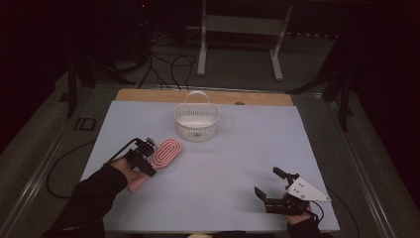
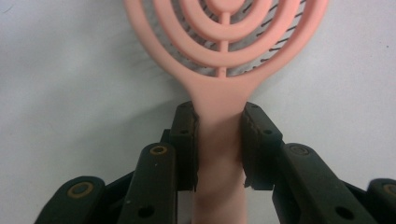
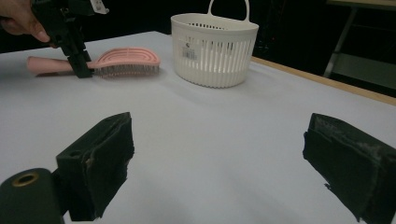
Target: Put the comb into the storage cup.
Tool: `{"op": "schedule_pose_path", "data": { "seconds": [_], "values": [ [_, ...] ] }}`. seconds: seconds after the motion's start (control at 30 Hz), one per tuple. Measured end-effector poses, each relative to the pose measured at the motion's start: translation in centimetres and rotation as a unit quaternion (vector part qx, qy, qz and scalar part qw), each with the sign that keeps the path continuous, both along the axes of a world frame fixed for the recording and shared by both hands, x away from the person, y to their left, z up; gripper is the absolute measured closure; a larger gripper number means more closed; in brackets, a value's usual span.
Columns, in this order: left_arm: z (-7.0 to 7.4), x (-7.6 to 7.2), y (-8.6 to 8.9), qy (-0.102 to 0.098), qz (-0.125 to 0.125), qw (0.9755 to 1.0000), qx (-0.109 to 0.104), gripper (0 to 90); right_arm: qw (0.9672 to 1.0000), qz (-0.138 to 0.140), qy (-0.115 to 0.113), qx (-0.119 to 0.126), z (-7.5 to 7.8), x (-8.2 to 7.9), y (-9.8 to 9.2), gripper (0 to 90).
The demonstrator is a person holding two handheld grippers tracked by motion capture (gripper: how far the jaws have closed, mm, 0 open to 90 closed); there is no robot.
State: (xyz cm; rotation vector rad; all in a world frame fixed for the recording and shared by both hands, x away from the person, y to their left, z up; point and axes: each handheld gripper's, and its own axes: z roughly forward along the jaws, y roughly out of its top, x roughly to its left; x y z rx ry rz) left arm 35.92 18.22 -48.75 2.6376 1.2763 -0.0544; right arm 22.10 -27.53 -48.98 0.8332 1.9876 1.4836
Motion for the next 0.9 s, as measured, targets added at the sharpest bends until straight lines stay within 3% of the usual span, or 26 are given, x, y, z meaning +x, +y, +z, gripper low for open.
{"op": "schedule_pose_path", "data": {
  "seconds": [0.2,0.43,0.9],
  "values": [
    [0.0,0.0,0.5,-0.001,0.0,0.9999,-0.016,70.5,1.0,-0.002,0.001,0.0,0.0,0.0,0.0,8.2],
    [0.0,-0.4,0.7,-0.015,0.003,0.9996,-0.024,70.8,1.0,-0.001,0.0,-0.001,0.0,0.0,0.0,8.2],
    [0.9,-1.5,1.2,-0.068,0.006,0.9962,-0.054,71.1,1.0,-0.002,0.001,-0.001,0.0,0.0,0.0,8.2]
  ]
}}
